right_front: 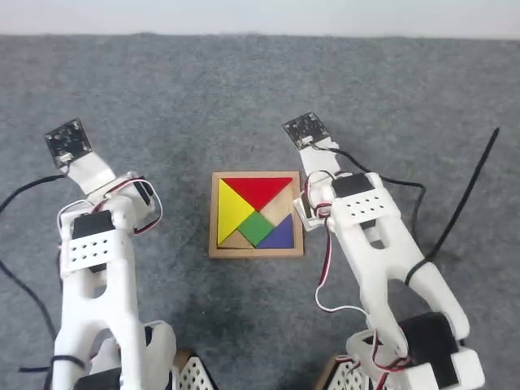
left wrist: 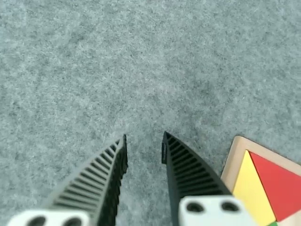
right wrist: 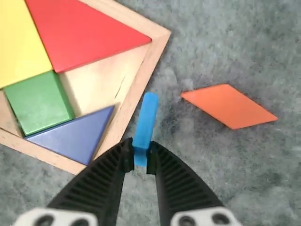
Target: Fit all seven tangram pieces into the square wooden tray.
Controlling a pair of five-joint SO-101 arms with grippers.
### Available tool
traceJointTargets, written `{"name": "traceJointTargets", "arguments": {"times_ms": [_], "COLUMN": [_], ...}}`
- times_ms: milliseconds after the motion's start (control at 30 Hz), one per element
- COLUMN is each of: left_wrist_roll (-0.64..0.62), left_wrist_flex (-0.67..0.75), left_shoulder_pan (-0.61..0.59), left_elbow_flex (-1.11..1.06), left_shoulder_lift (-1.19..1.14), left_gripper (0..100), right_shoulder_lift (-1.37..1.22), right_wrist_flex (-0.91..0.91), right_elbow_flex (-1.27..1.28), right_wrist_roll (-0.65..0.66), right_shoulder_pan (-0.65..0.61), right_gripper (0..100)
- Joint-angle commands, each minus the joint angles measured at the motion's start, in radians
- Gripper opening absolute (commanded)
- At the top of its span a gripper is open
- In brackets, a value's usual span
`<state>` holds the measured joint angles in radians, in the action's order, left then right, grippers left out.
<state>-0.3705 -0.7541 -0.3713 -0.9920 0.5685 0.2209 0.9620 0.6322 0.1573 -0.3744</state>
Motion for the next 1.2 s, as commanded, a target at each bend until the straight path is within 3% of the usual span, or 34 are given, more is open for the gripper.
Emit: {"name": "traceJointTargets", "arguments": {"times_ms": [0, 500, 800, 967, 1167], "left_wrist_roll": [-0.009, -0.009, -0.009, -0.009, -0.009], "left_wrist_flex": [0.025, 0.025, 0.026, 0.026, 0.028], "left_shoulder_pan": [0.006, 0.008, 0.008, 0.009, 0.006], "left_elbow_flex": [0.013, 0.013, 0.013, 0.013, 0.013], "left_shoulder_lift": [0.04, 0.04, 0.04, 0.035, 0.035], "left_gripper": [13, 13, 13, 13, 13], "right_shoulder_lift": [0.067, 0.077, 0.239, 0.269, 0.093], "right_wrist_flex": [-0.025, -0.018, 0.008, -0.076, -0.219], "right_elbow_flex": [-0.009, -0.011, 0.041, 0.08, 0.078], "right_wrist_roll": [0.029, 0.051, 0.072, 0.121, 0.198], "right_shoulder_pan": [0.008, 0.013, 0.015, -0.021, -0.111], "right_gripper": [0.6, 0.6, 0.6, 0.6, 0.6]}}
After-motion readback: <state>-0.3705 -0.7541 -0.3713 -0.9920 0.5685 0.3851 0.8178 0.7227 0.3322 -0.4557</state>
